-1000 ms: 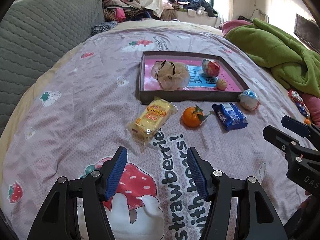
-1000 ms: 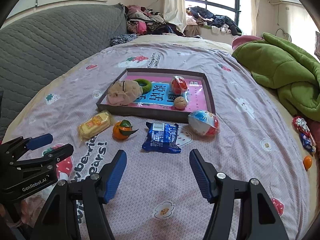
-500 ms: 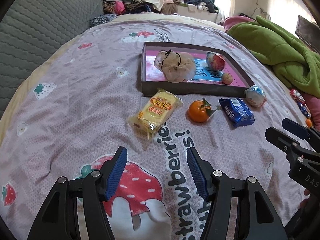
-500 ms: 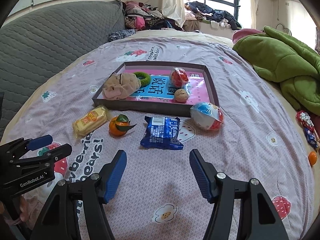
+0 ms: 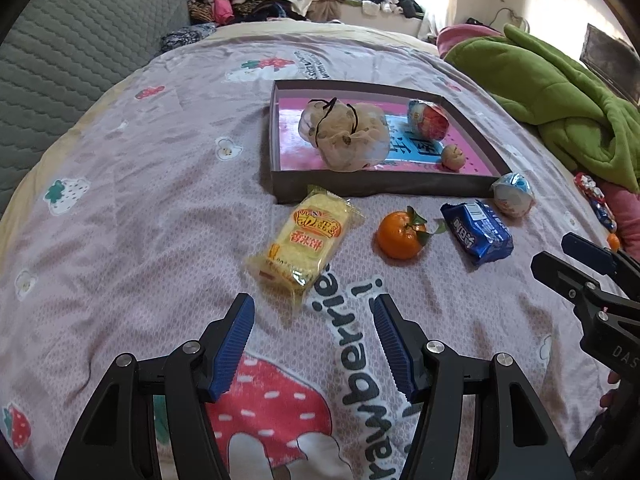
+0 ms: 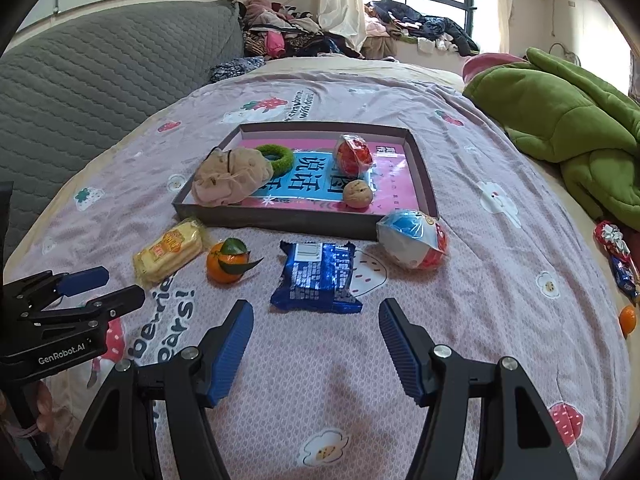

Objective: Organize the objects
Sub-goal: 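Move the left gripper to the yellow bread package while the right gripper approaches the blue biscuit packet, then close the left gripper on the bread package while the right gripper grasps the biscuit packet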

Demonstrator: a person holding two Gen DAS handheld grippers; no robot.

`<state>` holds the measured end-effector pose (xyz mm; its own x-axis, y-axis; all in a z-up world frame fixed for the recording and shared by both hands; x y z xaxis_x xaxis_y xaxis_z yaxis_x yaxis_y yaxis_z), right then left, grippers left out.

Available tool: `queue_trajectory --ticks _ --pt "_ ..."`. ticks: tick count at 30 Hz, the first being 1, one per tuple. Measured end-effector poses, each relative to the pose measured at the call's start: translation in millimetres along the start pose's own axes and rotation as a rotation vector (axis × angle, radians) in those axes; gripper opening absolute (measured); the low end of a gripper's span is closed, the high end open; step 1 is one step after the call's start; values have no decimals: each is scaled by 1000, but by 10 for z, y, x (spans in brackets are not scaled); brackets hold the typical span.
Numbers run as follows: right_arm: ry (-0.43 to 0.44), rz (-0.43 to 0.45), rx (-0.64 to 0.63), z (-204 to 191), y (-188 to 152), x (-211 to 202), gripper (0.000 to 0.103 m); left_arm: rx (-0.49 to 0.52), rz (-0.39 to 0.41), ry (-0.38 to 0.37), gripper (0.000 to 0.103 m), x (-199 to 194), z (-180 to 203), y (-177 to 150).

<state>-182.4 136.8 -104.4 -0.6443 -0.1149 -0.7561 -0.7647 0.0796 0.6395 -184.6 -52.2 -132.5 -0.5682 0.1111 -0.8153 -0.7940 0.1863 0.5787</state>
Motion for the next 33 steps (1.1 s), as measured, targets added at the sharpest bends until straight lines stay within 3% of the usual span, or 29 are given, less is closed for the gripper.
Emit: queue_trajectory --ticks 33 --pt "-52 -64 18 10 71 561 65 64 -37 -24 64 540 -154 323"
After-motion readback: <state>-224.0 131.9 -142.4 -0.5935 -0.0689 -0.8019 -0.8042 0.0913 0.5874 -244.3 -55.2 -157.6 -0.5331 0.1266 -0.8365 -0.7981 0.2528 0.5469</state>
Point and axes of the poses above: each gripper's, at about its wrist camera, not at the fingertips, and x roughly the way its jaws point, z to its right, y to its top, the point moved 8 cm from there along x, roughly the way its jaws point, and after that the axes turned 9 degrees about x, right-handed, at the moved point
